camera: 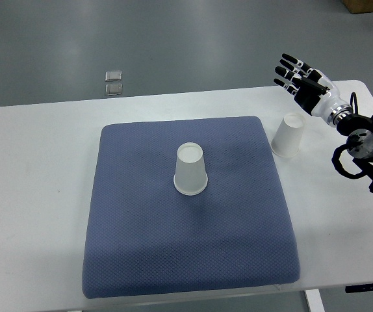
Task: Stack paper cups
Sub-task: 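Move the right hand toward the loose white paper cup beside the pad, then close the right hand fingers around the loose white paper cup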
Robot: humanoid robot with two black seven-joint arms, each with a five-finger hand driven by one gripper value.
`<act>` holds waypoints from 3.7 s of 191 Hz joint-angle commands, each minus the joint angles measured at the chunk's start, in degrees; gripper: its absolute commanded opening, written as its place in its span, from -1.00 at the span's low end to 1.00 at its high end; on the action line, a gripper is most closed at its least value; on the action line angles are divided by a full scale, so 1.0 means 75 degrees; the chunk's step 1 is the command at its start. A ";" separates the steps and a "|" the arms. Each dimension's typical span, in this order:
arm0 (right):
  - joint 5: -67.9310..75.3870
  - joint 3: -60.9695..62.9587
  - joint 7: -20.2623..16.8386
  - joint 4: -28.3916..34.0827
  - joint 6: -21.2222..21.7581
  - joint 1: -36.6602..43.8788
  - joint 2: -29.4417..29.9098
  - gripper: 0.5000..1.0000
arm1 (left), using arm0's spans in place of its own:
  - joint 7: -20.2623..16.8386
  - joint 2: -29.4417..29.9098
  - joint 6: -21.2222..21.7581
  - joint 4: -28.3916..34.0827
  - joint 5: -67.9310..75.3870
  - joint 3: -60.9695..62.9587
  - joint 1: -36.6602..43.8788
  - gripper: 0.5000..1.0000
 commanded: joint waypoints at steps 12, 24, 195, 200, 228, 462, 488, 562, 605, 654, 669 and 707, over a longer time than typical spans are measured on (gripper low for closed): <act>0.0000 0.0042 0.0004 -0.0009 -0.0043 0.0000 -0.0004 0.66 | 0.0000 0.0000 0.0000 0.0011 0.0000 0.0000 0.0000 1.00; 0.0000 0.0054 0.0016 -0.0009 -0.0066 0.0000 -0.0004 0.66 | 0.0000 0.0000 0.0000 0.0011 0.0000 -0.0012 0.0000 1.00; -0.0363 -0.0075 0.0016 -0.0020 -0.0078 0.0058 -0.0414 0.65 | 0.0000 0.0000 0.0000 -0.0001 0.0000 0.0000 0.0000 1.00; -0.0539 -0.0098 0.0016 -0.0020 -0.0054 0.0058 -0.0449 0.65 | 0.0000 0.0000 0.0000 -0.0001 0.0000 0.0000 0.0000 1.00; -0.2061 -0.0098 0.0063 -0.0009 -0.0054 0.0070 -0.0473 0.65 | 0.0000 0.0000 0.0000 0.0000 0.0000 0.0000 0.0000 1.00; -1.0512 -0.1891 0.0402 0.0062 -0.1027 0.1172 -0.0824 0.65 | 0.0000 0.0000 0.0000 -0.0001 0.0000 0.0000 0.0000 1.00; -1.0512 -0.2442 0.0391 0.0050 -0.1461 0.1207 -0.0766 0.65 | 0.0000 0.0000 0.0000 -0.0001 0.0000 0.0000 0.0000 1.00; -1.0523 -0.2981 0.0391 -0.0091 -0.1871 0.1207 -0.0766 0.65 | 0.0000 0.0000 0.0000 -0.0001 0.0000 0.0000 0.0000 1.00; -1.0523 -0.2993 0.0391 -0.0091 -0.2000 0.1183 -0.0777 0.58 | 0.0000 0.0000 0.0000 -0.0001 0.0000 0.0000 0.0000 1.00; -1.0523 -0.2993 0.0414 -0.0091 -0.2000 0.1113 -0.0777 0.20 | 0.0000 0.0000 0.0000 0.0011 0.0000 0.0000 0.0000 1.00; -1.0523 -0.3005 0.0449 -0.0091 -0.2000 0.1113 -0.0801 0.07 | 0.0000 0.0000 0.0000 -0.0001 0.0000 0.0000 0.0000 1.00; -1.0523 -0.3251 0.0461 -0.0079 -0.2000 0.1148 -0.0824 -0.29 | 0.0000 0.0000 0.0000 -0.0001 0.0000 0.0000 0.0000 1.00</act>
